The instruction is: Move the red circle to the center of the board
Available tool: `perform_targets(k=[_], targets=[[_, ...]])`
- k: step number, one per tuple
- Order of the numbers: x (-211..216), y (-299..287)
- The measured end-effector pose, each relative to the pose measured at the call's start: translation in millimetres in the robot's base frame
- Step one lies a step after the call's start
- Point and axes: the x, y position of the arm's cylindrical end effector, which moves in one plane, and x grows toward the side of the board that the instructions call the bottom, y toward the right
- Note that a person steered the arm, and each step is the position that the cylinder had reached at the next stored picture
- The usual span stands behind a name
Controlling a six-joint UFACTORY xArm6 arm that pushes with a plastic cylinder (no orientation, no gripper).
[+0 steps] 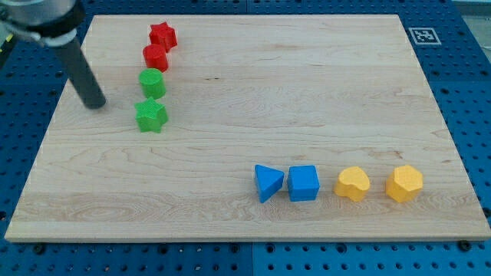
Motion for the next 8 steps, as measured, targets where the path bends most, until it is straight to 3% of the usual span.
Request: perform_targets(k=[1, 2, 4, 6, 8], targets=[[-53, 0], [-53, 0], [-82, 57], [-82, 111], [-52, 135]])
